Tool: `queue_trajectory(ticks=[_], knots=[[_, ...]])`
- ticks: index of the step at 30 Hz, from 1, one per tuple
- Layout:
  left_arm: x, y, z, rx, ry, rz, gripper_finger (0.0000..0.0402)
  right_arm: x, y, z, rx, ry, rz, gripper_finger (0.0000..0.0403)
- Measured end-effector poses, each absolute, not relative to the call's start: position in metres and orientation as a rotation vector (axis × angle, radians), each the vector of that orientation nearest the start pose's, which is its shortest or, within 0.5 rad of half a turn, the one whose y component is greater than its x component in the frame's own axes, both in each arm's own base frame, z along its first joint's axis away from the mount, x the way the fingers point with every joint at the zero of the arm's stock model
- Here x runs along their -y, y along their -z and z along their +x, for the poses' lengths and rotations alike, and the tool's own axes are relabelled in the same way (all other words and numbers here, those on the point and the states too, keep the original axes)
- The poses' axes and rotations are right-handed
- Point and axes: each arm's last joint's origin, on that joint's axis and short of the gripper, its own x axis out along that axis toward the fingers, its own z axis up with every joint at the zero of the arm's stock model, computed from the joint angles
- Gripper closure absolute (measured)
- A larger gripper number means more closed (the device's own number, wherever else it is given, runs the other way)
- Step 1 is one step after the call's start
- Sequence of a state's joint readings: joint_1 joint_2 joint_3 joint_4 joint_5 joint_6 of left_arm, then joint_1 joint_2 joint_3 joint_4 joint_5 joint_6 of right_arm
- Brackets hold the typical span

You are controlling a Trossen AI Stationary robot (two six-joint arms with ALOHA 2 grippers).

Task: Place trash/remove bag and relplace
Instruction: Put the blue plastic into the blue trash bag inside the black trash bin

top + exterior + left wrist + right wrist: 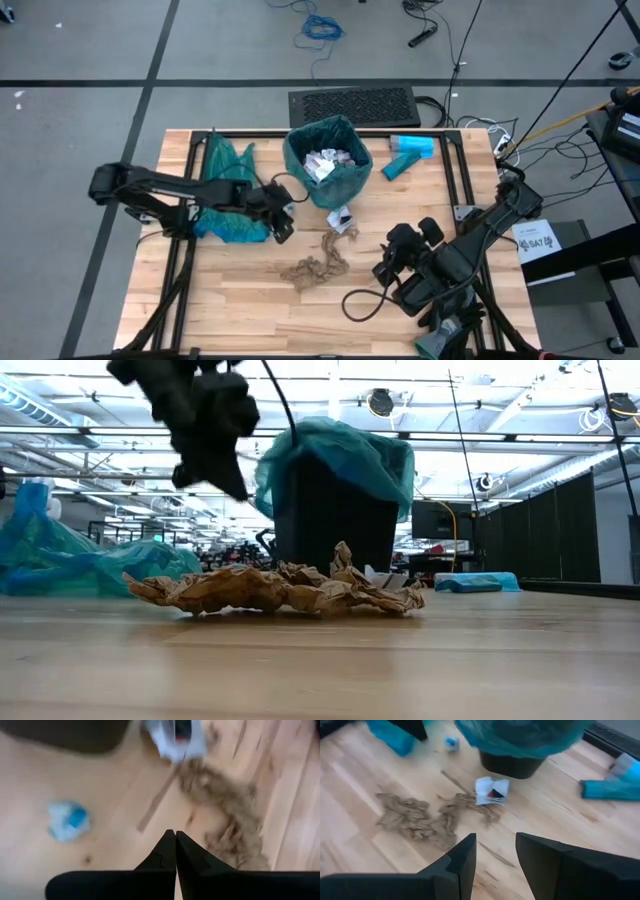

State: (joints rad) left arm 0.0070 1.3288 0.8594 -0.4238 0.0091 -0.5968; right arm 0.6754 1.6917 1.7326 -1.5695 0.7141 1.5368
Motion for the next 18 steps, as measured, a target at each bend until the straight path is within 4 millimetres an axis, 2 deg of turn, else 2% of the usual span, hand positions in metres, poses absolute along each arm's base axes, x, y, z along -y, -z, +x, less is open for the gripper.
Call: queue_trajectory(ticks=[4,9,14,18], knots=[[-0.002,-0.252,0.258,-0.862,-0.305,-0.539,0.0400,-0.170,-0.323,0.227,-0.776,0.869,0.445,0.0273],[-0.002,-0.282,0.254,-0.891,-0.281,-0.519,0.0401,-0.170,-0.292,0.205,-0.721,0.828,0.652,0.0273],[0.000,-0.313,0.252,-0.902,-0.219,-0.514,0.0401,-0.165,-0.251,0.199,-0.815,0.752,0.827,0.0273],[0.000,-0.320,0.254,-0.874,-0.202,-0.486,0.0391,-0.165,-0.220,0.202,-0.772,0.682,0.935,0.0273]])
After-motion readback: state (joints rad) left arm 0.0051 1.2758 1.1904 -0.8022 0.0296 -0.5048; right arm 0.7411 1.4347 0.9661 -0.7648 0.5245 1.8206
